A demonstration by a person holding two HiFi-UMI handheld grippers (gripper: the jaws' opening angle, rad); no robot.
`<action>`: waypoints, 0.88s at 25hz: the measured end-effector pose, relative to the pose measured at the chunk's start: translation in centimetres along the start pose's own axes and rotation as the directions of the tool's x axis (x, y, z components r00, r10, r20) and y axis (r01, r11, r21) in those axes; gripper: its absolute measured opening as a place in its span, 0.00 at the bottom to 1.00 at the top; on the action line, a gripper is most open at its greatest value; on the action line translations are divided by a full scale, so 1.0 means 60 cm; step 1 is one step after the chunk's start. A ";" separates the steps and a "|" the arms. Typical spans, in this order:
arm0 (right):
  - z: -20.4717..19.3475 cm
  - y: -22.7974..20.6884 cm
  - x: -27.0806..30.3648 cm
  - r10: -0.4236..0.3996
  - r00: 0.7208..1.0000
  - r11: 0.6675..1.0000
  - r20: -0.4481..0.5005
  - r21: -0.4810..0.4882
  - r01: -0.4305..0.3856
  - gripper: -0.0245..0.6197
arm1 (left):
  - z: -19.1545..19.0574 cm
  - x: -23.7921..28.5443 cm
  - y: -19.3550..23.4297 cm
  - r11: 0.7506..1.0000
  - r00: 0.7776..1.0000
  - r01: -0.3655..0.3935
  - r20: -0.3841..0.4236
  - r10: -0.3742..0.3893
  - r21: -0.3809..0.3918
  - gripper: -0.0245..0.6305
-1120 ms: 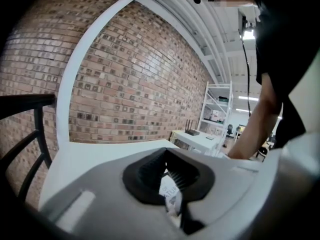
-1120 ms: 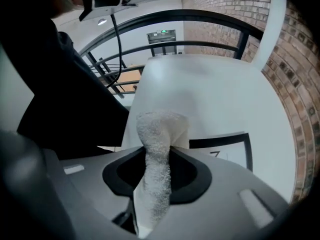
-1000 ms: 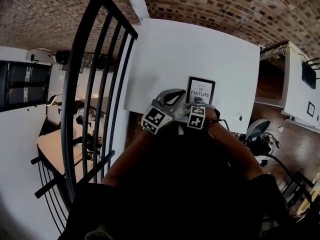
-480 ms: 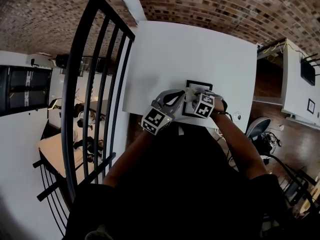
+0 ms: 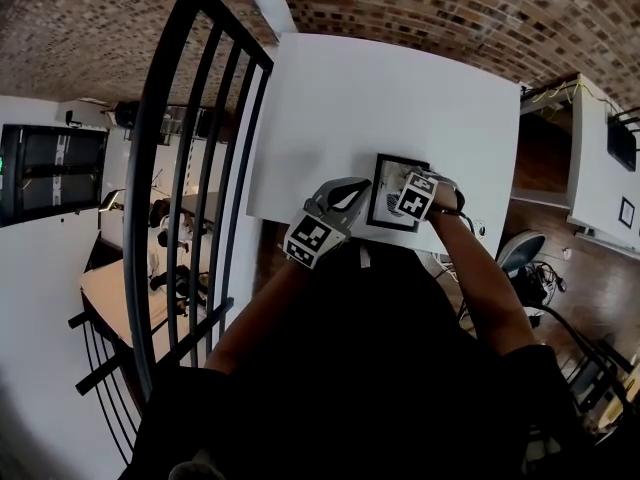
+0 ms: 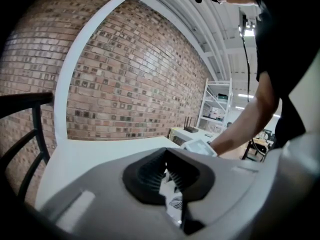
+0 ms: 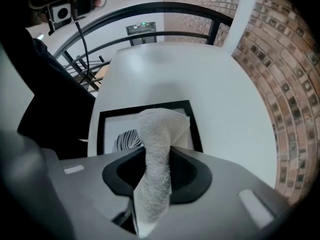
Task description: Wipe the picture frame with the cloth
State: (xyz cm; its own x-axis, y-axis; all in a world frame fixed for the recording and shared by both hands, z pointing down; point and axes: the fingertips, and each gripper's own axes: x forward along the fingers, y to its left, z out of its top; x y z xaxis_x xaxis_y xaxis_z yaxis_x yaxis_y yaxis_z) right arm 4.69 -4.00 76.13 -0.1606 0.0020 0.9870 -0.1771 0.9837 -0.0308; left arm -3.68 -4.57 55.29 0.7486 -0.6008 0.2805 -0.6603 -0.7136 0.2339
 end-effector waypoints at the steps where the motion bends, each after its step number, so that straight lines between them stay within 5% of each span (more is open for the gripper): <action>1: 0.000 0.017 0.000 0.023 1.000 1.000 0.002 0.000 -0.023 0.23 | -0.001 0.001 -0.001 1.000 1.000 0.002 -0.001 -0.002 0.001 0.04; 11: -0.009 0.178 -0.016 0.207 0.978 0.978 0.032 -0.038 -0.206 0.23 | -0.006 0.016 -0.017 0.999 0.999 0.036 -0.019 -0.035 0.015 0.04; 16: 0.008 0.129 -0.086 0.044 0.965 0.992 0.257 0.099 -0.072 0.23 | 0.010 0.022 -0.030 0.998 0.999 0.050 -0.006 -0.049 0.031 0.04; 18: 0.017 0.094 -0.146 -0.043 0.908 0.974 0.416 0.220 -0.055 0.23 | 0.028 0.022 -0.042 0.997 0.998 0.066 0.003 -0.066 0.033 0.04; 19: 0.022 0.078 -0.181 -0.083 0.855 0.958 0.513 0.276 -0.073 0.23 | 0.035 0.021 -0.046 0.997 0.997 0.073 0.006 -0.073 0.032 0.04; 22: 0.033 0.035 -0.312 -0.219 0.632 0.915 0.743 0.382 -0.132 0.23 | 0.060 0.016 -0.053 0.997 0.997 0.078 0.020 -0.078 0.028 0.04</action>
State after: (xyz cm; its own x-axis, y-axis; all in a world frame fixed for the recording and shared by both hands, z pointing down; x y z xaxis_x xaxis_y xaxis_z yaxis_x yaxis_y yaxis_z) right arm 5.40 -2.31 57.27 -0.7845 -0.3482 0.5131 -0.5116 0.8310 -0.2183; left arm -0.65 -4.15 51.47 0.7990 -0.5502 0.2426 -0.5983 -0.7679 0.2289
